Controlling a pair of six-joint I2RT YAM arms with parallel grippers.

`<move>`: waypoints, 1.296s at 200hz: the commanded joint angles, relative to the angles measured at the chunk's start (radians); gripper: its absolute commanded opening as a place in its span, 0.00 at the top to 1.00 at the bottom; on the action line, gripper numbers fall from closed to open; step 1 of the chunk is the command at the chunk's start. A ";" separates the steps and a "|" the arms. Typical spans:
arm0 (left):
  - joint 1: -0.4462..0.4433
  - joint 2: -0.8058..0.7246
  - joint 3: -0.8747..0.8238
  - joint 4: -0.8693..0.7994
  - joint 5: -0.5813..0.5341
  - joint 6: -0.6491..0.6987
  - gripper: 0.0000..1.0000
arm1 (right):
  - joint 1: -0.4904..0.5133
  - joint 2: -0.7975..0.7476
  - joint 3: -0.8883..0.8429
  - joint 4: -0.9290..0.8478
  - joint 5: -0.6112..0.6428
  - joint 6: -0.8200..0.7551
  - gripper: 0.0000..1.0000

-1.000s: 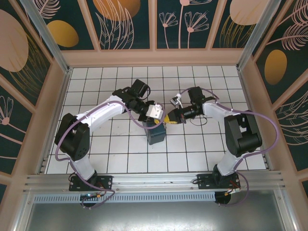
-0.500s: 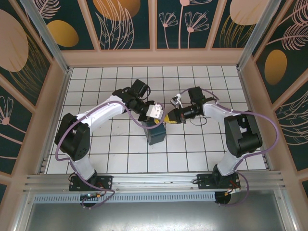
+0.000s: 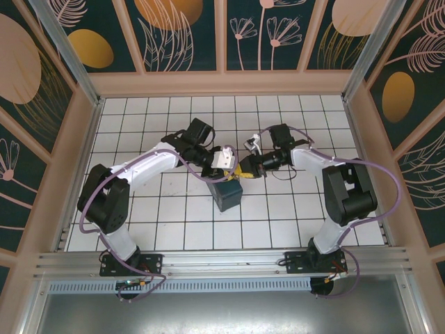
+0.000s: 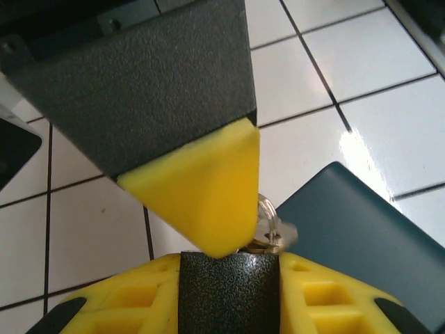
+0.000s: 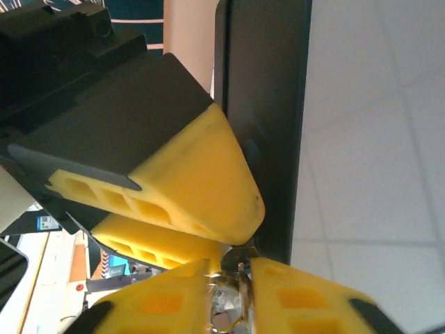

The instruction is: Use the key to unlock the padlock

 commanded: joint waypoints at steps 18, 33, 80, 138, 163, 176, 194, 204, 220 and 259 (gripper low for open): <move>0.016 -0.017 -0.027 0.107 0.100 -0.078 0.73 | -0.048 -0.102 -0.016 0.087 -0.048 -0.046 0.61; 0.027 -0.018 -0.024 0.100 0.102 -0.089 0.73 | -0.070 -0.125 -0.032 0.070 -0.027 -0.062 0.60; 0.034 -0.018 0.014 0.048 0.064 -0.115 0.73 | -0.091 -0.214 -0.043 0.027 0.311 -0.032 0.60; 0.053 0.035 0.086 -0.095 0.138 -0.109 0.72 | 0.109 -0.448 -0.205 0.259 0.722 -0.238 0.60; 0.056 0.058 0.125 -0.169 0.156 -0.092 0.72 | 0.105 -0.554 -0.362 0.503 0.750 -0.321 0.60; 0.057 0.061 0.132 -0.178 0.165 -0.090 0.72 | 0.101 -0.598 -0.442 0.637 0.772 -0.349 0.59; 0.058 0.068 0.146 -0.189 0.177 -0.088 0.72 | 0.102 -0.625 -0.505 0.758 0.777 -0.388 0.58; 0.059 0.069 0.154 -0.196 0.188 -0.079 0.72 | 0.106 -0.624 -0.508 0.771 0.791 -0.420 0.57; 0.060 0.071 0.164 -0.207 0.197 -0.071 0.72 | 0.124 -0.617 -0.505 0.758 0.834 -0.496 0.57; 0.061 0.085 0.190 -0.254 0.213 -0.032 0.72 | 0.185 -0.625 -0.517 0.809 0.870 -0.605 0.60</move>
